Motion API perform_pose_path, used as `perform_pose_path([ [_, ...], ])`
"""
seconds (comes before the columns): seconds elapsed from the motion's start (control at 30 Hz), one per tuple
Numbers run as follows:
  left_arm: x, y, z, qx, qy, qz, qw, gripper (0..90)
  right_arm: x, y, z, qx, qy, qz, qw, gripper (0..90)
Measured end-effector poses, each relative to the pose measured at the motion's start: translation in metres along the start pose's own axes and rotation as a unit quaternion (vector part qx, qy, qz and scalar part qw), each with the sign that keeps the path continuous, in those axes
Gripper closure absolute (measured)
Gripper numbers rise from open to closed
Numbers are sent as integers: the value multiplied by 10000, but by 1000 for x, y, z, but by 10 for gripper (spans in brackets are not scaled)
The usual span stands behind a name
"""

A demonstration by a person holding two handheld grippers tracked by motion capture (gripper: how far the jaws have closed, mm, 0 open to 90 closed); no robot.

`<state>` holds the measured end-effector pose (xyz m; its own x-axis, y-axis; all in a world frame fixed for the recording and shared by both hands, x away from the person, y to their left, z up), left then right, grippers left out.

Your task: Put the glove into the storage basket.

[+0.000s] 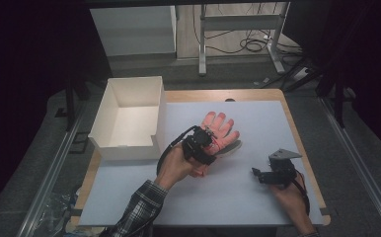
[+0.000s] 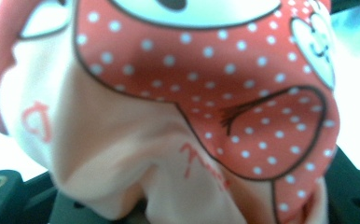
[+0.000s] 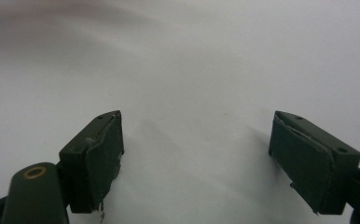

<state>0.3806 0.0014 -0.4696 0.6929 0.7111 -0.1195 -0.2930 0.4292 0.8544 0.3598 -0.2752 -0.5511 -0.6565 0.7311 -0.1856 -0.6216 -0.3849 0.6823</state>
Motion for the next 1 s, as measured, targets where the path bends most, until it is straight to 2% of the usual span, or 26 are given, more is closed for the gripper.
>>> perform_pose_path([
  [0.13,7,9,6,-67,83,12,9999,450,0,0,0,-2,2,5,10000,182],
  [0.63,32,44,33,-270,419,331,9982,447,0,0,0,-12,-2,5,10000,182],
  [0.67,34,46,34,-342,522,323,9975,447,0,0,0,-12,-2,5,10000,182],
  [0.7,38,50,35,-266,459,365,9979,446,0,0,0,-13,-3,7,10000,182],
  [1.0,61,71,42,-403,813,443,9949,445,0,0,0,-13,-7,8,10000,182],
])
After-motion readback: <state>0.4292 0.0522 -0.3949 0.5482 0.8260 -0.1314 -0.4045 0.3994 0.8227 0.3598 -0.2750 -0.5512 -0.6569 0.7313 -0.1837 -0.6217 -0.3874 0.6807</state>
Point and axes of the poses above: each handheld gripper's, and its own axes: y roughly backward along the jaws, z roughly out of its top, x roughly to its left, the point moved 3 cm from there along -y, roughly forward along the jaws, and after that the axes turned 10 degrees about y, right-handed, at the moved point
